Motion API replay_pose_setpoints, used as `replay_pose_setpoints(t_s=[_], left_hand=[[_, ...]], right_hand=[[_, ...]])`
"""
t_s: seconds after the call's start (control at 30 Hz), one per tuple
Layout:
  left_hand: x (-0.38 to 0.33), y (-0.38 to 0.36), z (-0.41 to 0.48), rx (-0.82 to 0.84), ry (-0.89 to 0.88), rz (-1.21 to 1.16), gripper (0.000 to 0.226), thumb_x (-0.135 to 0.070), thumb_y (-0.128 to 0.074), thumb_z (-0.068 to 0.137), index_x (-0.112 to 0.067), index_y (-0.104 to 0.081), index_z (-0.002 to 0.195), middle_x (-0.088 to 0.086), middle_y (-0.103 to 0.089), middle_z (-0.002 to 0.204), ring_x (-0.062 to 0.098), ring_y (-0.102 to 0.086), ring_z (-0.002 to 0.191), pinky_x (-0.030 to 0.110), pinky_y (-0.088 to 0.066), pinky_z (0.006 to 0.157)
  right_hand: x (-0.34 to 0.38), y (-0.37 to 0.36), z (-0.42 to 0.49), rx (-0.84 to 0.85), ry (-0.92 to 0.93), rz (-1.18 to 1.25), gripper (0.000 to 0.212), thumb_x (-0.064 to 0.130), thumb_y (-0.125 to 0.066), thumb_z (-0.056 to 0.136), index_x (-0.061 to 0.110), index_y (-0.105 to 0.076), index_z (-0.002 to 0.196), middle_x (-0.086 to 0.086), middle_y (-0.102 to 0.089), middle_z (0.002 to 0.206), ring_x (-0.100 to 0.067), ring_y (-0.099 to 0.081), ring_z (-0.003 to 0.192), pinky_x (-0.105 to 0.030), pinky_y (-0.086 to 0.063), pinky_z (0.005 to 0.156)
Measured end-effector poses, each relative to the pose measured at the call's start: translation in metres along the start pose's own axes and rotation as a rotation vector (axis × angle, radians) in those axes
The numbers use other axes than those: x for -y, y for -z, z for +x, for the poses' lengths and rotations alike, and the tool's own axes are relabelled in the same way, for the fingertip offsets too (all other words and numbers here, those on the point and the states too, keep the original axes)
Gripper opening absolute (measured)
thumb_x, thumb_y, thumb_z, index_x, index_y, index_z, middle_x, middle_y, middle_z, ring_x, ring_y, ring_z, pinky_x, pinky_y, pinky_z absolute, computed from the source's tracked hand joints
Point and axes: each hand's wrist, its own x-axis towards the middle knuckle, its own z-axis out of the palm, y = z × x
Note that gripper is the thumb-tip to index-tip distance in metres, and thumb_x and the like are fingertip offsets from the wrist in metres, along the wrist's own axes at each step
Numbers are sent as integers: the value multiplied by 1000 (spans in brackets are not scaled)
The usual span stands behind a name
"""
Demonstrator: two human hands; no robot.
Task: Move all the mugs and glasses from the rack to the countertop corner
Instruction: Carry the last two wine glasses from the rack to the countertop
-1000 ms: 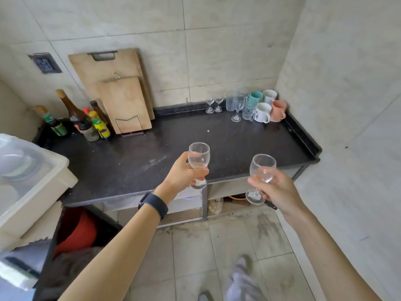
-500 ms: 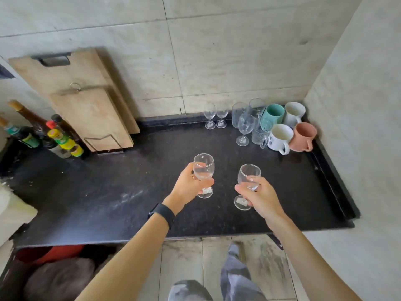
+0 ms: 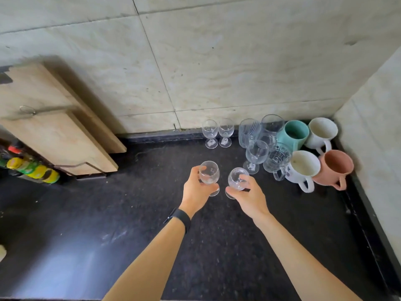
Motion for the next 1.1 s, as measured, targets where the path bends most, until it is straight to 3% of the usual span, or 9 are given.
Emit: replay_pose_setpoints(t_s=[0.23,0.53,0.8,1.1], left_hand=[[10,-13,73,-55,1,15,57,-19,-82,77,-26,-51,125,-9,-66,106,13,-65,95,16,-46,69],[11,-21,129,-63,-33,-29,54,-14,-81,76,-31,-51,116,-13,-67,100,8,-67,90,24,-52,77],[8,-25,155,-69,-57,-22,55,-17,-82,76,-28,-50,120,-11,-68,100,10,-67,93,32,-56,82],[6,-24,161,-46,-94,3,49,-15,-77,80,-35,-47,114,-9,-66,107,13,-63,99,26,-50,77]], right_hand=[[16,-29,69,-57,-15,-23,66,31,-78,84,22,-46,141,2,-60,132,-13,-58,101,-30,-43,95],[37,-45,121,-113,39,13,66,24,-77,86,18,-43,142,8,-55,120,-12,-59,101,-36,-48,100],[48,-47,137,-125,37,97,64,18,-76,88,19,-44,143,12,-51,119,-9,-57,103,-23,-41,88],[44,-53,142,-165,57,125,63,18,-77,87,21,-44,141,11,-55,122,-12,-60,104,-27,-44,93]])
